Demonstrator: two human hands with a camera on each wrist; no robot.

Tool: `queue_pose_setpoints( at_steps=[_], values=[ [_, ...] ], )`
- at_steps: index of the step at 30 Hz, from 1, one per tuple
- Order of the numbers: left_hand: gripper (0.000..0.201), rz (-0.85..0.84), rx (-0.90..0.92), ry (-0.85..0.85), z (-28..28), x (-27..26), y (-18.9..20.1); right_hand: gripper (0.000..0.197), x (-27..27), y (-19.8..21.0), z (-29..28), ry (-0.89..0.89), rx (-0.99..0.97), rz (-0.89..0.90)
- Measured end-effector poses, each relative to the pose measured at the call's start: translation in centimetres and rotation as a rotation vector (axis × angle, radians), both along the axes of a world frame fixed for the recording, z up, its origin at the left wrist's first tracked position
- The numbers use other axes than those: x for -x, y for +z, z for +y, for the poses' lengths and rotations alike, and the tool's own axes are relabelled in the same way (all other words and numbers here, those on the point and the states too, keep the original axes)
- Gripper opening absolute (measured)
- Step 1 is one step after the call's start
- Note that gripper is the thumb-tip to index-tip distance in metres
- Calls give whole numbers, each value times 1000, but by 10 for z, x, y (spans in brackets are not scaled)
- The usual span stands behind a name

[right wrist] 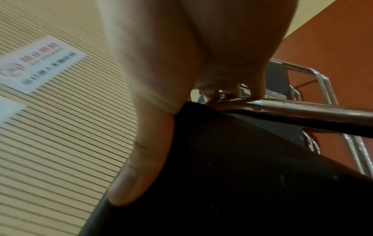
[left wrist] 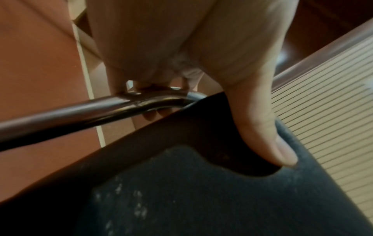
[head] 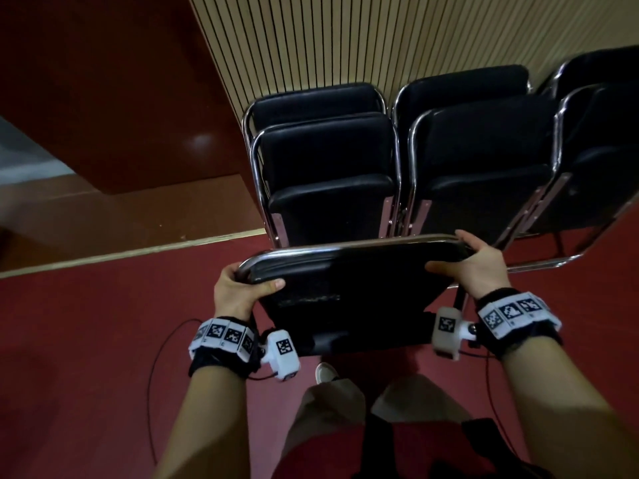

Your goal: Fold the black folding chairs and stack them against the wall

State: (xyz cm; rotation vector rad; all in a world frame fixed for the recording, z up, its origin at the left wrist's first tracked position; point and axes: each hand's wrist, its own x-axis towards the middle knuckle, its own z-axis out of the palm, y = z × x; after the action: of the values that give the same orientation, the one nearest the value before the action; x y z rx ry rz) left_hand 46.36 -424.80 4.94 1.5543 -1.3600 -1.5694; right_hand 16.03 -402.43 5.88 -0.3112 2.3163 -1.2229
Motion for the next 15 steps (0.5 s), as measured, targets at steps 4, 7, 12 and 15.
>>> queue_pose_setpoints(
  at_steps=[4, 7, 12, 15],
  values=[
    [65, -31, -33, -9, -29, 18, -13, 100, 18, -7, -30, 16, -35, -1],
    [64, -60, -58, -9, -49, 32, -26, 100, 32, -13, -50, 37, -55, -17],
    [57, -90, -86, 6, -73, 61, -41, 84, 62, -19, -81, 50, -76, -56],
    [56, -108, -105, 12, -86, 77, -52, 73, 80, -24, -97, 62, -117, -52]
  ],
)
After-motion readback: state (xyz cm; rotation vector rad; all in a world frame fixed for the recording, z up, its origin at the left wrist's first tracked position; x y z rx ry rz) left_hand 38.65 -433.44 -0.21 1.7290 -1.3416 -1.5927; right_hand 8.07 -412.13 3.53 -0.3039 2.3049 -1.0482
